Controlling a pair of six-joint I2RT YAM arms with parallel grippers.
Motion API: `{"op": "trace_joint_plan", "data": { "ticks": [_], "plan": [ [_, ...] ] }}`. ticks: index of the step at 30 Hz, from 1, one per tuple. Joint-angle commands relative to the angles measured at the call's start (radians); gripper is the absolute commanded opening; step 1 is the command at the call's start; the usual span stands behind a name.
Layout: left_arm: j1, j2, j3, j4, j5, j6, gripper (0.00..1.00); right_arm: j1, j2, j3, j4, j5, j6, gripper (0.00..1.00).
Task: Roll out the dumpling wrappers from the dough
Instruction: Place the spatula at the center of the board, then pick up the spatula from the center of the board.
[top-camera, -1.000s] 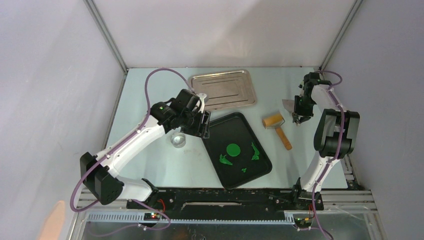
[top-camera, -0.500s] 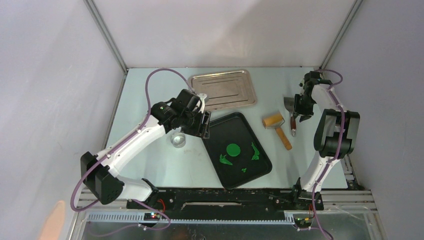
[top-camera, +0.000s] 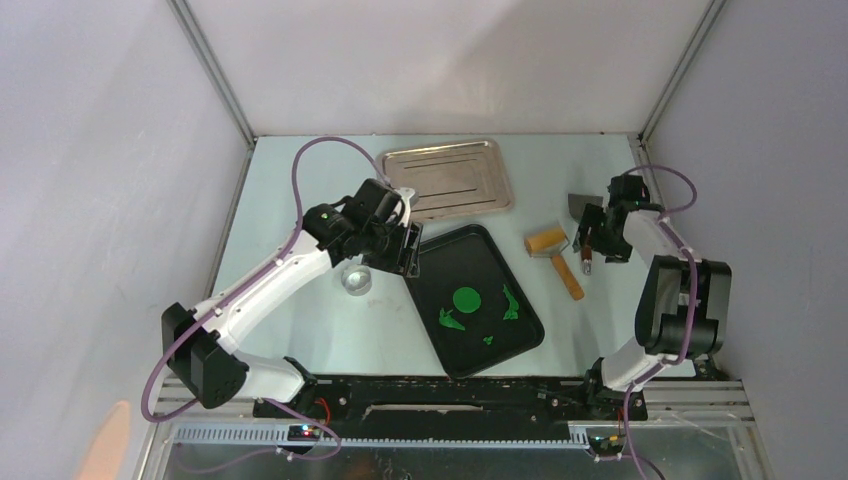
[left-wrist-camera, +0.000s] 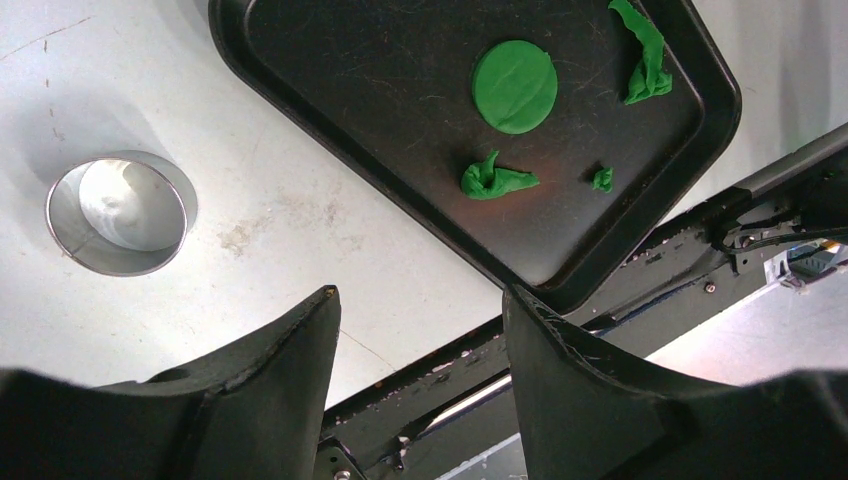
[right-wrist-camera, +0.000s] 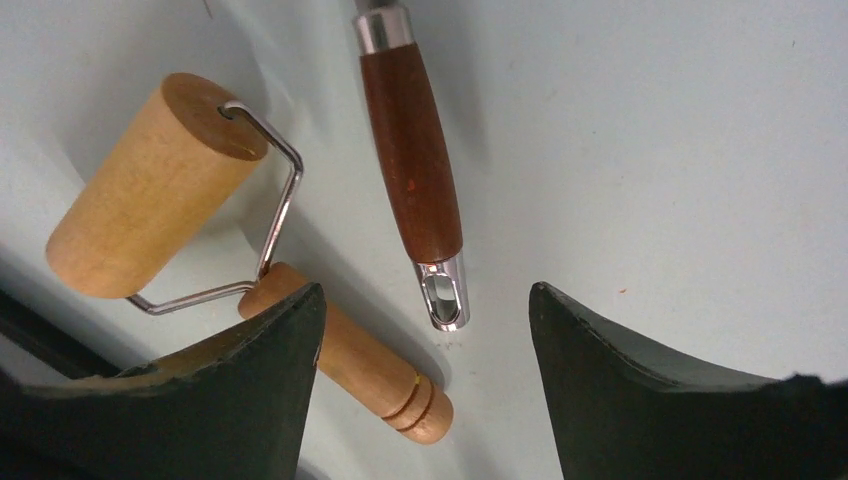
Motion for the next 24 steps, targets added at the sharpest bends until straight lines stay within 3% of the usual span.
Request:
{"op": "trace_joint_plan", "data": {
  "ticks": [1,18,19,22,24],
  "plan": [
    [-0.010,-0.001,0.033,0.010,-0.010,0.005,0.65,-0.003,-0.063,-0.103,0.253,0.049,0.104,0.77],
    [-0.010,0.002,0.035,0.011,-0.025,-0.006,0.65,0.017,0.141,-0.071,0.292,0.080,0.067,0.59],
    [-0.010,0.003,0.035,0.012,-0.024,-0.006,0.65,0.024,0.146,-0.066,0.291,0.084,0.057,0.50],
    [-0.010,-0.003,0.038,0.011,-0.028,-0.007,0.65,0.021,0.153,-0.041,0.244,0.095,0.023,0.01],
    [-0.010,-0.010,0.040,0.010,-0.030,-0.010,0.66,0.012,0.126,-0.040,0.216,0.107,0.005,0.00]
  ]
}}
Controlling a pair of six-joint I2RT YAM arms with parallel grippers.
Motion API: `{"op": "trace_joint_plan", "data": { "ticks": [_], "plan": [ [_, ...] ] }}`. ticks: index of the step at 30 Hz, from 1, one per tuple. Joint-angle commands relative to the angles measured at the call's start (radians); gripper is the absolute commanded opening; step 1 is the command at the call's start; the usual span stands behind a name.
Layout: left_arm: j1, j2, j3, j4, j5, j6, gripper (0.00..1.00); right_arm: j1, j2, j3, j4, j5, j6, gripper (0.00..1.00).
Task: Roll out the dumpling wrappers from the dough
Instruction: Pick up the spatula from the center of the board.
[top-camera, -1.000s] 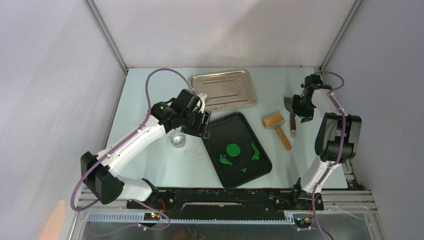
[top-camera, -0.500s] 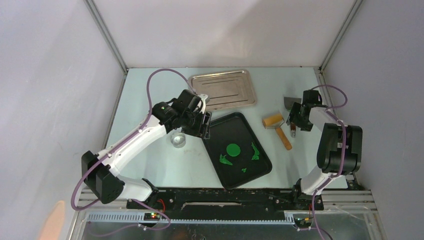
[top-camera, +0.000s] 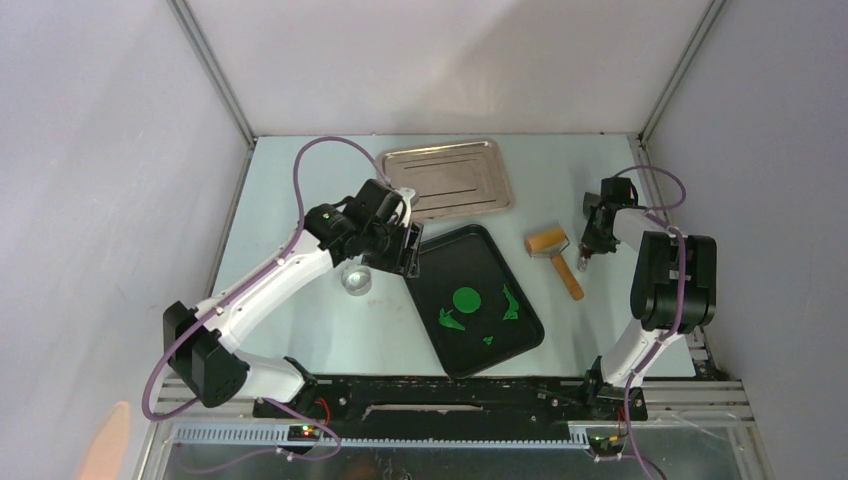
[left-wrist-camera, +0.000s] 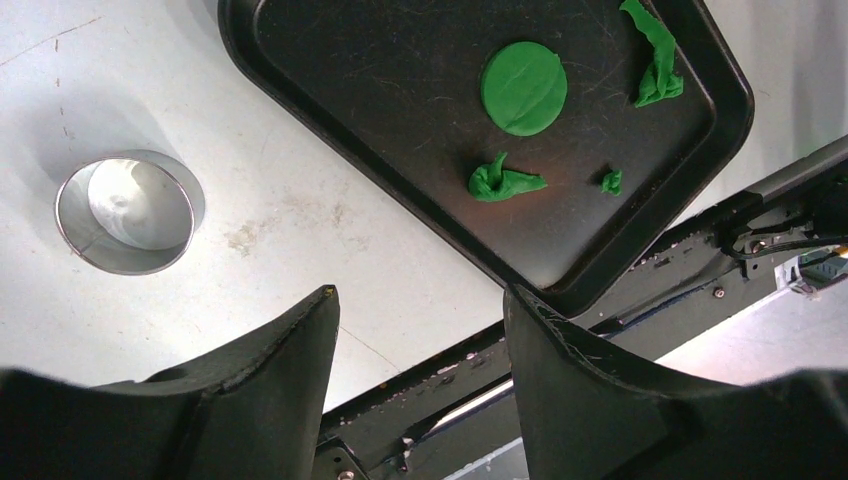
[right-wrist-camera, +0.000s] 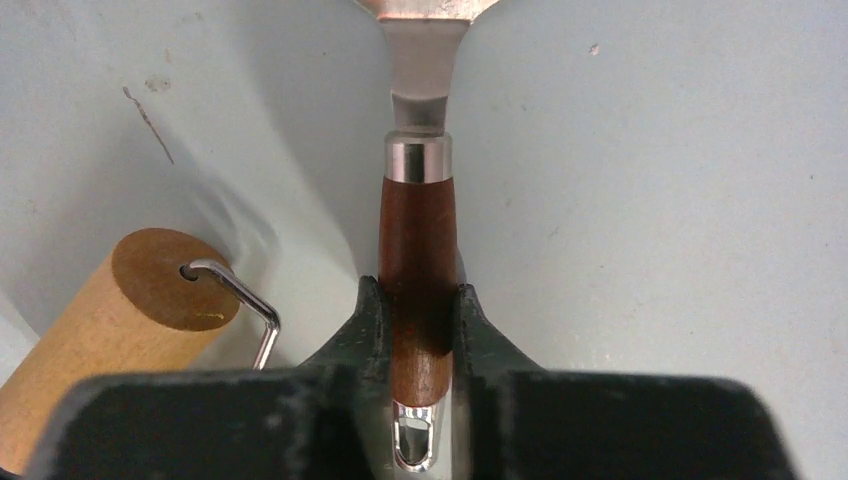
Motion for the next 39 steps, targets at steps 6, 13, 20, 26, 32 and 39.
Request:
{"op": "trace_joint_plan", "data": {
  "ticks": [6,13,20,26,32,39],
  "plan": [
    [0.002,-0.028,0.087,0.022,0.007,-0.033,0.67,-0.013,-0.205,0.027,-0.135,-0.005,-0.086,0.00],
    [0.071,-0.046,0.140,0.185,0.189,-0.132,0.74,0.084,-0.449,0.060,-0.221,-0.229,-0.028,0.00],
    [0.071,-0.022,0.122,0.424,0.378,-0.249,0.81,0.316,-0.518,0.124,-0.290,-0.341,0.023,0.00],
    [0.063,-0.014,-0.006,0.689,0.458,-0.422,0.82,0.472,-0.521,0.175,-0.319,-0.338,0.051,0.00],
    [0.049,0.058,-0.072,0.833,0.448,-0.542,0.80,0.556,-0.528,0.185,-0.293,-0.316,0.093,0.00],
    [0.028,0.142,-0.089,0.908,0.437,-0.626,0.74,0.602,-0.532,0.194,-0.286,-0.313,0.109,0.00]
  ]
}}
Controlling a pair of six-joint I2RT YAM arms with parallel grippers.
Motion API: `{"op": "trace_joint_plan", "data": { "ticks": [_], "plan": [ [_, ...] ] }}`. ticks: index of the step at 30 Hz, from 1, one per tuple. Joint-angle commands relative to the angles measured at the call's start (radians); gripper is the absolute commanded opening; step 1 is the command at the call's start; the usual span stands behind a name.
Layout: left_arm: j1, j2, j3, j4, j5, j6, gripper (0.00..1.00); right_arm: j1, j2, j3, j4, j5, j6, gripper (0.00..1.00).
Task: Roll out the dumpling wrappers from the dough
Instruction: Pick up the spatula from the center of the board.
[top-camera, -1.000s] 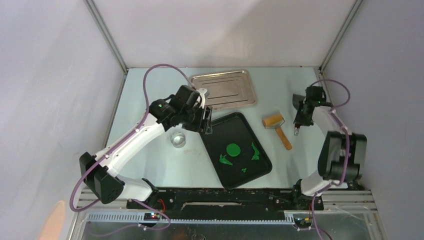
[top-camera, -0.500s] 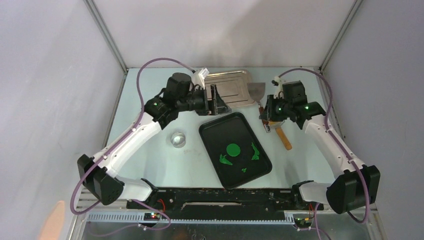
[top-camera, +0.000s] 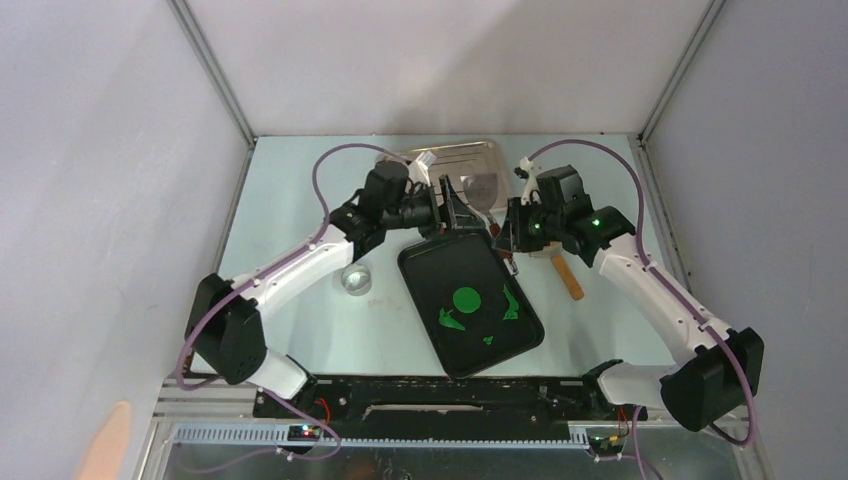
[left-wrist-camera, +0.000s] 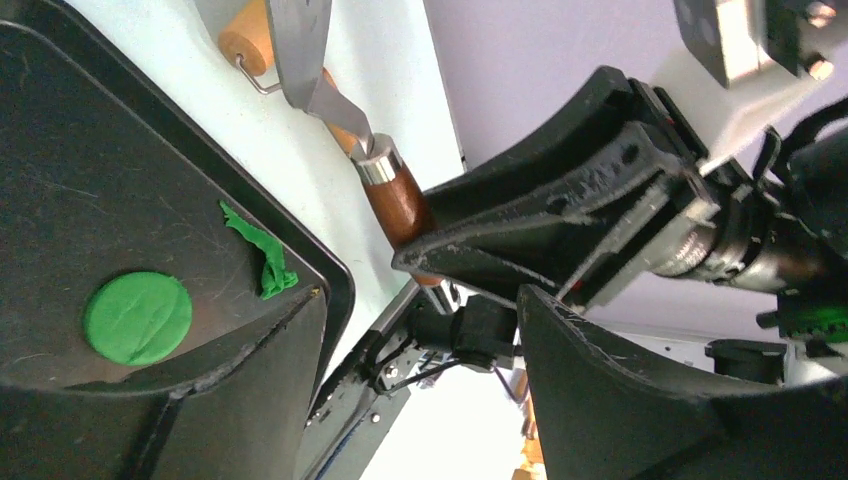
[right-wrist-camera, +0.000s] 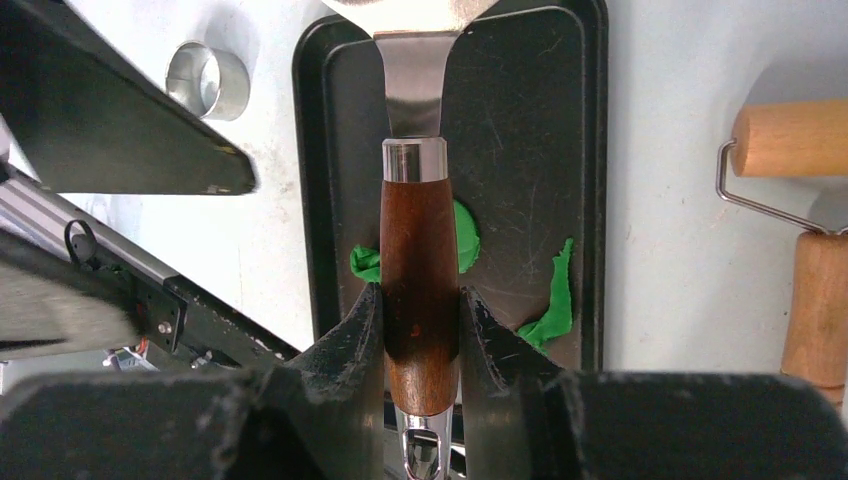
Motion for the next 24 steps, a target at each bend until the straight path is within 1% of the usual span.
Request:
{"op": "trace_joint_plan", "data": {
  "ticks": [1,4,9,11,16,18,19,20,24],
  "plan": [
    [-0.016,0.036,0.001,0.108,0.012,-0.087,0.72,0.030,-0.037,0.061,0.047,0.001,0.020,0.00],
    [-0.021,0.074,-0.017,0.204,0.012,-0.136,0.70,0.044,-0.035,0.070,0.042,0.004,0.016,0.00],
    [-0.035,0.125,-0.011,0.243,0.014,-0.176,0.64,0.054,-0.042,0.078,0.032,0.013,0.015,0.00],
    [-0.040,0.134,-0.014,0.245,0.000,-0.184,0.60,0.055,-0.046,0.078,0.033,0.012,0.018,0.00],
    [-0.049,0.146,-0.034,0.291,-0.007,-0.222,0.44,0.065,-0.047,0.079,0.037,-0.001,0.027,0.00],
    [-0.049,0.150,-0.031,0.294,-0.009,-0.228,0.41,0.077,-0.045,0.079,0.035,-0.003,0.028,0.00],
    [-0.048,0.152,-0.028,0.301,-0.007,-0.234,0.37,0.083,-0.043,0.079,0.035,0.001,0.026,0.00],
    [-0.048,0.155,-0.024,0.305,-0.006,-0.240,0.31,0.088,-0.043,0.078,0.034,0.007,0.024,0.00],
    [-0.049,0.166,-0.016,0.336,0.013,-0.275,0.02,0.095,-0.048,0.078,0.032,0.040,0.011,0.00]
  ]
}}
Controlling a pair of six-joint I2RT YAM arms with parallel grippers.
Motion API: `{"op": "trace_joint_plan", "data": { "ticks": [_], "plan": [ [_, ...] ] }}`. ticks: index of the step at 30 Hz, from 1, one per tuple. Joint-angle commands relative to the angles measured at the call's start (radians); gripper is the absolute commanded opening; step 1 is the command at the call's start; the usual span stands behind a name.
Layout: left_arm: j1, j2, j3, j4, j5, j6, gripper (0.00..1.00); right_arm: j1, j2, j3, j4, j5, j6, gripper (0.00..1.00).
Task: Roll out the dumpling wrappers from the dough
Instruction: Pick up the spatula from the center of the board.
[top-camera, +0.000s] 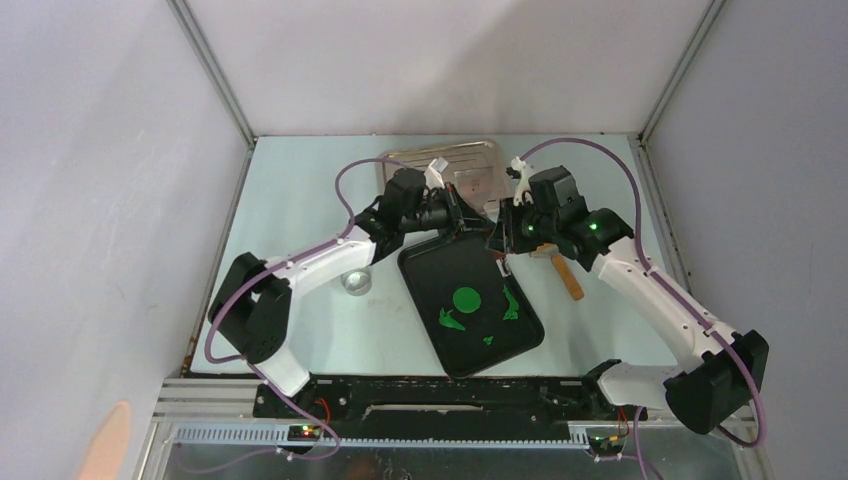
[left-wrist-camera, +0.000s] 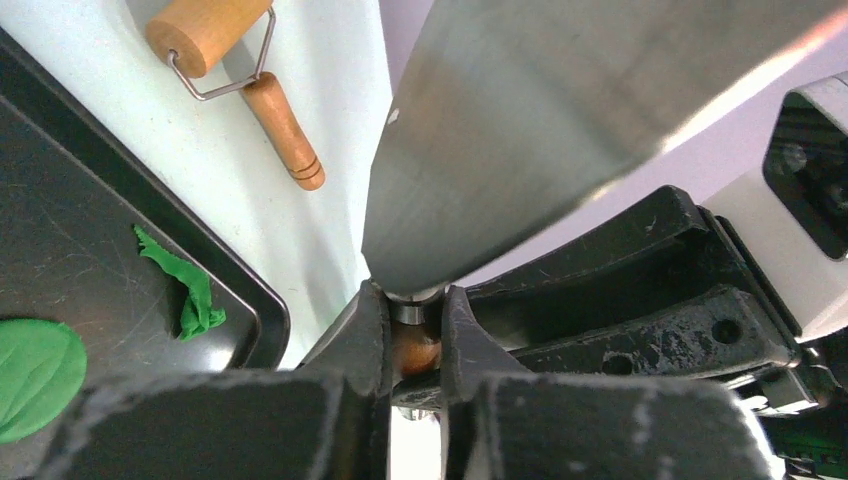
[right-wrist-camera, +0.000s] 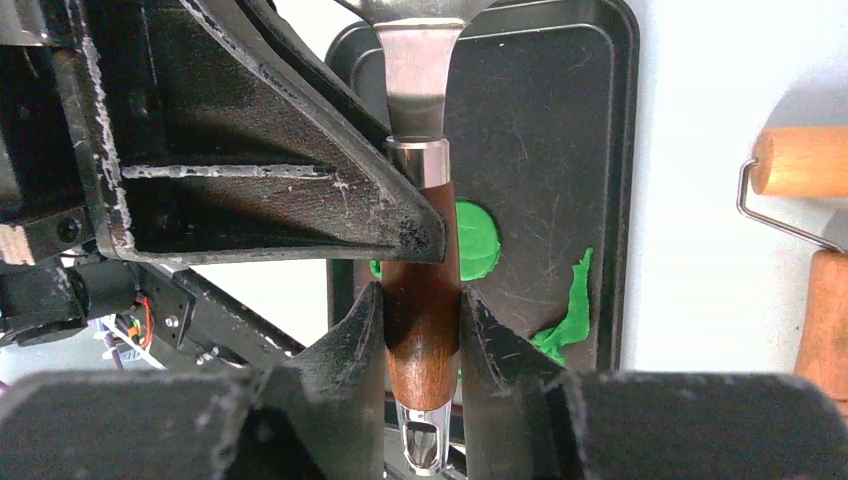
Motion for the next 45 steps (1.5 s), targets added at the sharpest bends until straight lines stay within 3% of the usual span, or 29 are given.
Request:
{"op": "trace_joint_plan", "data": {
  "ticks": [1,2,4,9,17,23,31,36,40,45],
  "plan": [
    [-0.005,0.010,0.017,0.079,0.012,-0.038,0.00,0.016,-0.038,0.049,0.037,0.016,-0.005,0.15],
    [-0.003,0.003,0.016,0.073,0.008,-0.043,0.00,0.018,-0.044,0.044,0.048,0.026,-0.005,0.34],
    [-0.002,-0.016,0.014,0.044,-0.006,-0.049,0.00,0.027,-0.070,0.013,0.101,0.055,-0.002,0.51],
    [0.017,-0.069,-0.038,0.071,0.000,-0.163,0.00,0.069,-0.183,-0.171,0.309,0.168,0.005,0.61],
    [0.051,-0.126,-0.106,0.159,0.002,-0.350,0.00,0.149,-0.305,-0.320,0.495,0.294,0.053,0.66],
    [0.052,-0.137,-0.112,0.165,-0.001,-0.407,0.00,0.203,-0.306,-0.376,0.604,0.370,0.073,0.63],
    [0.052,-0.133,-0.150,0.214,0.010,-0.465,0.00,0.209,-0.294,-0.400,0.678,0.402,0.107,0.38],
    [0.054,-0.134,-0.153,0.213,0.007,-0.469,0.00,0.219,-0.284,-0.400,0.729,0.394,0.118,0.45],
    [0.055,-0.136,-0.158,0.221,0.008,-0.478,0.00,0.221,-0.272,-0.400,0.732,0.388,0.136,0.37],
    [0.059,-0.135,-0.176,0.256,0.008,-0.504,0.00,0.226,-0.253,-0.401,0.726,0.395,0.146,0.48]
  ]
}}
